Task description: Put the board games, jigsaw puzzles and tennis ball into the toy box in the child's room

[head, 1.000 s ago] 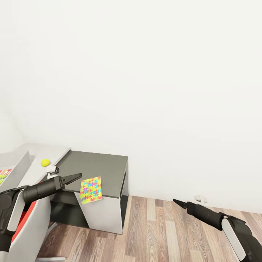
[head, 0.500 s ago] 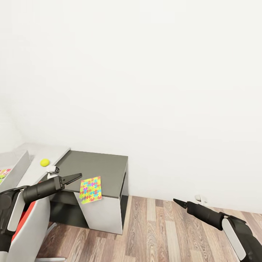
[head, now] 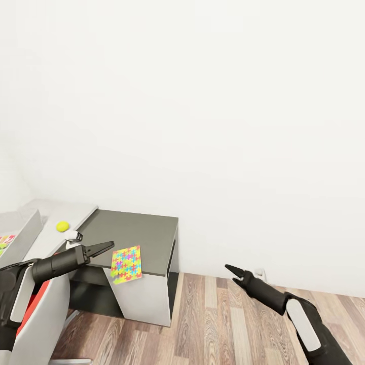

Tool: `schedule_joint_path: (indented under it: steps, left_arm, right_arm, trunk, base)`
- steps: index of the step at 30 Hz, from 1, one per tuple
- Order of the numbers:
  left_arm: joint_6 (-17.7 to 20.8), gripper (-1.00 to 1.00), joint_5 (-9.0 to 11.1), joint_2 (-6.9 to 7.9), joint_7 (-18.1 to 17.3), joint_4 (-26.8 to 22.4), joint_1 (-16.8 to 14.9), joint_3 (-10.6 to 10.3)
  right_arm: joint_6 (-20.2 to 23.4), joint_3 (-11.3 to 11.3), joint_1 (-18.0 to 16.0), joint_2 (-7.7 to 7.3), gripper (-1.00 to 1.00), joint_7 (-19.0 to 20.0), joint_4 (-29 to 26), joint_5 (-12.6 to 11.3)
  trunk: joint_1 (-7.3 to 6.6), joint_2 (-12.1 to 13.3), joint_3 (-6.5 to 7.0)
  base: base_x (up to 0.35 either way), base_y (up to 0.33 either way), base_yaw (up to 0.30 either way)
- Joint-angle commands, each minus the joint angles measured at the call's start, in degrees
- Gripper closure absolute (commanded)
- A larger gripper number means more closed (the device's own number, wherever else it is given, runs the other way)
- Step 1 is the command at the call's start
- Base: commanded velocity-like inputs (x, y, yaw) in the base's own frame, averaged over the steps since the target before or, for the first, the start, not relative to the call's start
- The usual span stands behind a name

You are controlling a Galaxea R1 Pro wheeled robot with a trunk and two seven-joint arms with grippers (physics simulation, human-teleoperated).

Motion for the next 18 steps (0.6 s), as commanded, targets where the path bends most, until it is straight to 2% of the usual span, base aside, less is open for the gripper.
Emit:
schedule_joint_path:
  steps: [1,2,5,6,9,10,11,13,16,18]
  left_arm:
    - [0.6,-1.0,0.2,0.01,-0.1,0.0,0.0,0.0]
    - [0.6,-1.0,0.3,0.01,-0.1,0.0,0.0,0.0]
    - [0.9,-1.0,0.4,-0.09,-0.1,0.0,0.0,0.0]
    - [0.9,-1.0,0.4,-0.1,-0.1,0.0,0.0,0.0]
    - [1.2,-1.0,0.5,-0.2,-0.2,-0.1,0.0,-0.1]
    - [1.3,-1.0,0.6,-0.22,-0.2,-0.1,0.0,-0.1]
    - [1.3,-1.0,0.6,-0.23,-0.2,-0.2,0.0,-0.1]
    - [1.5,-1.0,0.6,-0.24,-0.2,-0.2,0.0,0.0]
    - [1.6,-1.0,0.6,-0.25,-0.2,-0.2,0.0,-0.1]
    - [1.7,-1.0,0.6,-0.27,-0.2,-0.2,0.0,-0.3]
  right_arm:
    - [0.8,-0.1,-0.1,1.53,-1.0,-1.9,0.1,-1.1]
    - [1.1,-0.1,-0.1,3.01,-1.0,-4.0,0.1,-1.9]
    - [1.7,-0.1,-0.2,5.79,-1.0,-8.2,0.6,-3.7]
    - [1.8,-0.1,-0.1,6.19,-1.0,-8.9,0.9,-4.0]
    - [2.0,0.5,-0.1,8.7,-1.0,-11.6,2.6,-4.6]
    - [2.0,0.7,-0.1,10.22,-1.0,-12.5,3.1,-4.6]
    - [1.9,0.9,-0.1,11.05,-1.0,-13.1,3.3,-4.6]
    - [1.5,1.3,-0.1,14.0,-1.0,-16.1,4.3,-4.5]
    - [1.0,1.5,-0.1,16.13,-1.0,-19.9,6.7,-4.7]
    - [0.9,1.7,-0.1,16.45,-1.0,-21.5,8.6,-4.9]
  trunk:
    - [0.03,-0.1,-0.11]
    - [0.03,-0.1,-0.11]
    - [0.03,-0.1,-0.11]
    - [0.03,-0.1,-0.11]
    - [0.25,-0.5,-0.29]
    - [0.46,-0.9,-0.47]
    - [0.68,-1.3,-0.65]
    - [1.12,-2.1,-1.0]
    - [1.34,-2.5,-1.18]
    - [1.34,-2.5,-1.18]
  base:
    - [0.0,0.0,0.0]
    - [0.0,0.0,0.0]
    - [0.0,0.0,0.0]
    - [0.0,0.0,0.0]
    - [0.0,0.0,0.0]
    - [0.0,0.0,0.0]
    - [0.0,0.0,0.0]
    - [0.0,0.0,0.0]
    - [0.0,0.0,0.0]
    - [0.0,0.0,0.0]
